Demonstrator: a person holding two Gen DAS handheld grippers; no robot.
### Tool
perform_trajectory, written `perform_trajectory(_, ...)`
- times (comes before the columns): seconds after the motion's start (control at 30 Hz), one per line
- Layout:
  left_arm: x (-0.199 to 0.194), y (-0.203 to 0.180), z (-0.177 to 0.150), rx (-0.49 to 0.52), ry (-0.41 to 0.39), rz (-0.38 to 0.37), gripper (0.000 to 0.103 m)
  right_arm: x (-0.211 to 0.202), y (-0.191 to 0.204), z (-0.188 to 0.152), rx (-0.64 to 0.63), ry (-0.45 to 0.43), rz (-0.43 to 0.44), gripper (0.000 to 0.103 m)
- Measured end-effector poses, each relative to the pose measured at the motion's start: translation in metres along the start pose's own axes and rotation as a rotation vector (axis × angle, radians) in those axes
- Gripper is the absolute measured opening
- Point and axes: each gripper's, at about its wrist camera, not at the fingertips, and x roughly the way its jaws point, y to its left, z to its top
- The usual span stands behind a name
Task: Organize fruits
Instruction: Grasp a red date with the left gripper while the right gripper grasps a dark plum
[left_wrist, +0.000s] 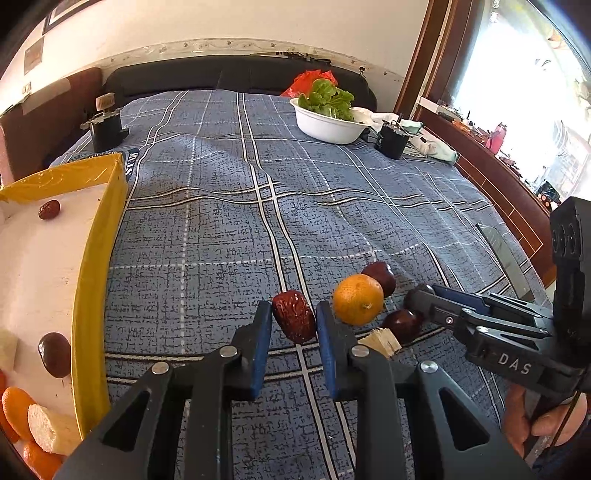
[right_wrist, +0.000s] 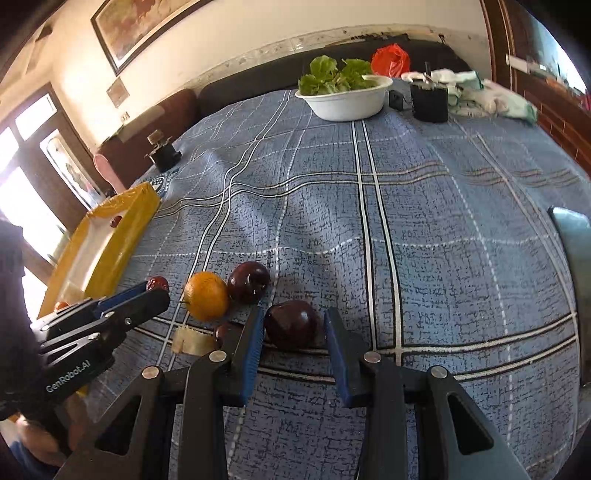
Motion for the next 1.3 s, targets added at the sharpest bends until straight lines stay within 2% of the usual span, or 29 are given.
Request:
perform_trajectory(0.17, -0.002, 0.000, 0.000, 0.002, -0.008, -0.001, 0.023, 0.001, 0.002, -0.001, -0.021, -0.010, -0.004, 0.031)
perform_trajectory(0.63, -0.006, -0.003, -0.001, 0.007, -0.027, -0.005, 0.024, 0.000, -0.001, -0.001, 0.026, -0.022, 0.028, 0.030)
perform_trajectory(0.9, -0.011, -0.004, 0.000, 0.011, -0.053, 0.010, 0.024, -0.025, 0.001, 0.001, 0.029, -0.128, 0.060, 0.030)
perform_trajectory(1.03, -0.013, -0.006, 0.000, 0.023, -0.069, 0.023, 0.024, -0.031, 0.004, 0.001, 0.020, -0.149, 0.089, 0.030)
perform_trajectory(1.3, -0.015, -0.008, 0.000, 0.034, -0.083, 0.033, 0.024, -0.031, 0.007, 0.001, 0.009, -0.151, 0.091, 0.030)
